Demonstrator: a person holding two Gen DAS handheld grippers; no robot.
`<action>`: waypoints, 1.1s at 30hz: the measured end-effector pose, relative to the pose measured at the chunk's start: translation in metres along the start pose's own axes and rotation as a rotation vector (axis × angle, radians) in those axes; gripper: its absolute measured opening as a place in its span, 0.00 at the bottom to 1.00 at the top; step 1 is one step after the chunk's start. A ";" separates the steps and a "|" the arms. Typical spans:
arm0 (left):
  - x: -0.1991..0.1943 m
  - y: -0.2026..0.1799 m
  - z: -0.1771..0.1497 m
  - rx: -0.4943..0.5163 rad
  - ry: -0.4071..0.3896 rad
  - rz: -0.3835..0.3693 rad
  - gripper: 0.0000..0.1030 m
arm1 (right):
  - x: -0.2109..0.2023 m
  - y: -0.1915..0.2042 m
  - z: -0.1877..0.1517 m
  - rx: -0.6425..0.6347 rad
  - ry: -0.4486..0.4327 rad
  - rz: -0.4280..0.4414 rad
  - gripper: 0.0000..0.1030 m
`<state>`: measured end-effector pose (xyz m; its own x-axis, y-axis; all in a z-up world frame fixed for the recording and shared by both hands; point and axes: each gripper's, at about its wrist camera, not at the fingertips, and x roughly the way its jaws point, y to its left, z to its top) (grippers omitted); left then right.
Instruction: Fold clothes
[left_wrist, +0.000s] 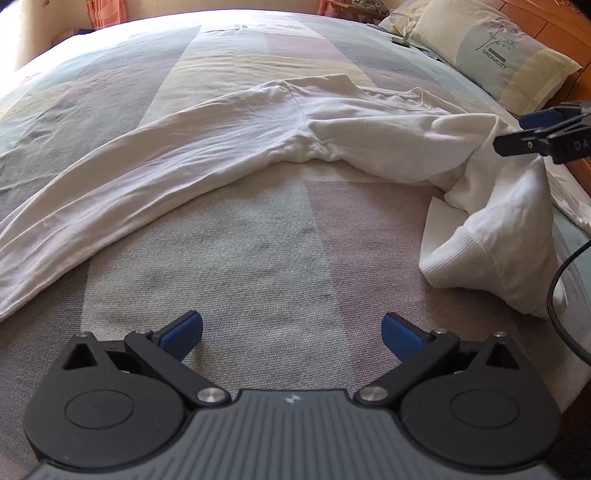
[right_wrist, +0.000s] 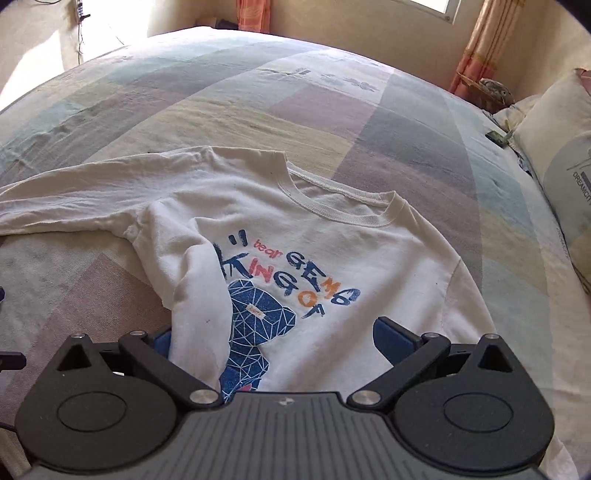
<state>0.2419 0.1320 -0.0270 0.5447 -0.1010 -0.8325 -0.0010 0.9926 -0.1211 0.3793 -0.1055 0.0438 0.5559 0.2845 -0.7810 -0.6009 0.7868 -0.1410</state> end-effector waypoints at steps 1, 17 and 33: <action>0.000 0.003 0.000 0.002 -0.002 -0.001 0.99 | -0.011 0.011 0.004 -0.044 -0.029 0.016 1.00; -0.011 0.051 -0.018 -0.075 -0.072 -0.021 0.99 | 0.027 0.151 -0.021 -0.641 0.330 0.254 0.25; -0.016 0.015 -0.010 0.067 -0.084 -0.091 0.99 | -0.089 0.096 -0.008 -0.324 0.245 0.470 0.17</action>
<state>0.2251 0.1482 -0.0209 0.6082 -0.1879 -0.7713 0.1062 0.9821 -0.1555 0.2680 -0.0598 0.0946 0.0648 0.3957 -0.9161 -0.9144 0.3912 0.1043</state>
